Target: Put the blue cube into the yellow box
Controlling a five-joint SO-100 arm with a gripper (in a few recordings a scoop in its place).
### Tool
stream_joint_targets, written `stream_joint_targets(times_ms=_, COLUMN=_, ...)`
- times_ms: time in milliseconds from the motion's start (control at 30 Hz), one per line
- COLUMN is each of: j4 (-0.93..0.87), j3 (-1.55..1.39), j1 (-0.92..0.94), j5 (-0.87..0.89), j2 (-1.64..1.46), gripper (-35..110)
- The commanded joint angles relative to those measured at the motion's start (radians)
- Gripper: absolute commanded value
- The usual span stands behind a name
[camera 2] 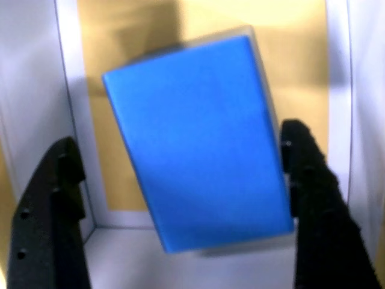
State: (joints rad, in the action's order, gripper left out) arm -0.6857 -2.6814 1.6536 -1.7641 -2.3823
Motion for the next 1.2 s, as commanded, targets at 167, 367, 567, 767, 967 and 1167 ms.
stream_joint_targets(times_ms=167, j4=-0.291, j3=0.296, j1=-0.046, j5=-0.080, j2=-0.176, gripper=35)
stream_joint_targets(times_ms=367, j4=-0.411, j3=0.327, j1=-0.258, j5=-0.072, j2=-0.307, gripper=34)
stream_joint_targets(times_ms=567, j4=-0.482, j3=0.282, j1=-0.627, j5=-0.031, j2=-0.451, gripper=34)
stream_joint_targets(times_ms=767, j4=-0.385, j3=0.061, j1=-0.977, j5=-0.044, j2=-0.571, gripper=33)
stream_joint_targets(times_ms=967, j4=-0.181, j3=-0.124, j1=-1.235, j5=-0.014, j2=-0.511, gripper=31)
stream_joint_targets(times_ms=1167, j4=-0.130, j3=-0.169, j1=-1.442, j5=0.041, j2=-0.453, gripper=25)
